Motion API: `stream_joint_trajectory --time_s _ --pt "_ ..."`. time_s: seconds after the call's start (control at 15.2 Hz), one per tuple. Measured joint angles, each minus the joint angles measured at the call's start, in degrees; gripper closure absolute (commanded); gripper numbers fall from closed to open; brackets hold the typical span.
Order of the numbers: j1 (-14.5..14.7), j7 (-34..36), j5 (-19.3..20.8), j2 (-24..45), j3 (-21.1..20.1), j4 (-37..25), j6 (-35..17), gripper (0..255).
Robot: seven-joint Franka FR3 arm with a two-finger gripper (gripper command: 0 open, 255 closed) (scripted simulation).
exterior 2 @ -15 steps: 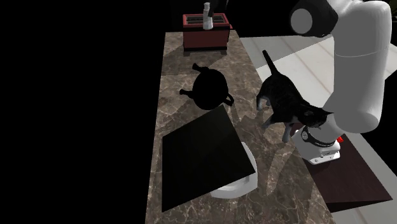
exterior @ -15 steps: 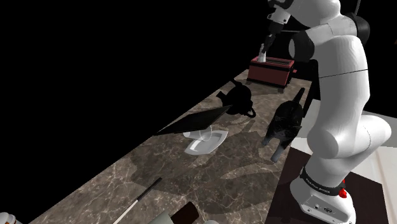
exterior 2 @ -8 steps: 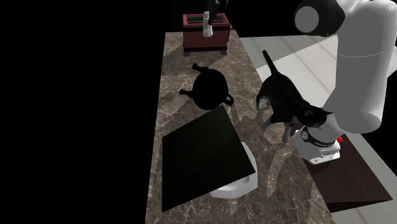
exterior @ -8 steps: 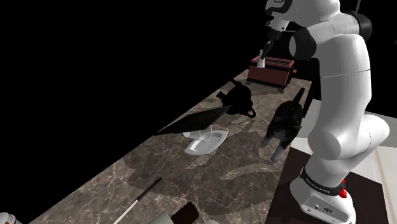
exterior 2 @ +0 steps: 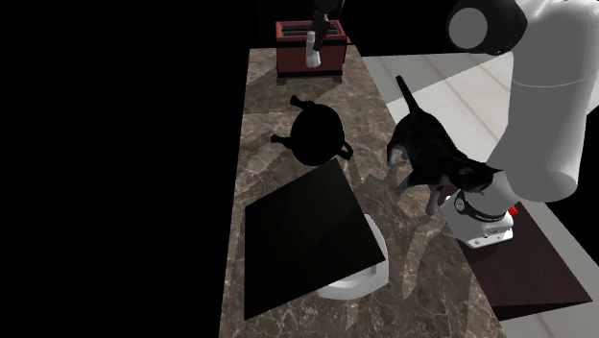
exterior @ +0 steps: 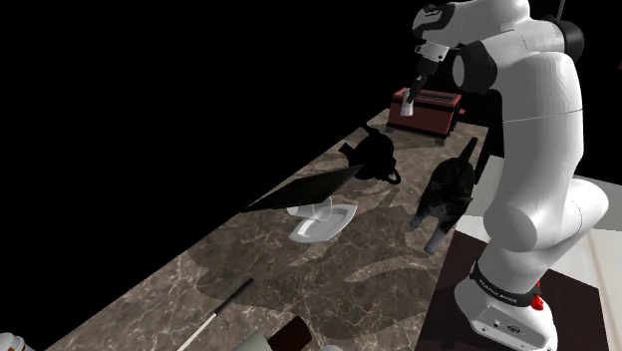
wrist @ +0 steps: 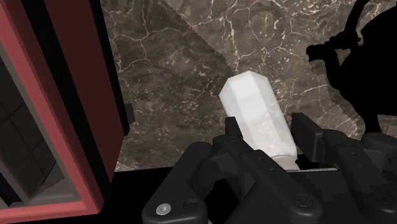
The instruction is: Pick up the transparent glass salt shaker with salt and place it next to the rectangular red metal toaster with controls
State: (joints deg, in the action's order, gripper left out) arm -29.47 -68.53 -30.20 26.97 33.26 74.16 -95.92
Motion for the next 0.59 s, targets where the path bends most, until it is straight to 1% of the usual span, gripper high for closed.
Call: stream_joint_trajectory --time_s 0.59 --pt "1.3 -2.0 -0.6 0.1 -0.3 6.7 -6.4 255"
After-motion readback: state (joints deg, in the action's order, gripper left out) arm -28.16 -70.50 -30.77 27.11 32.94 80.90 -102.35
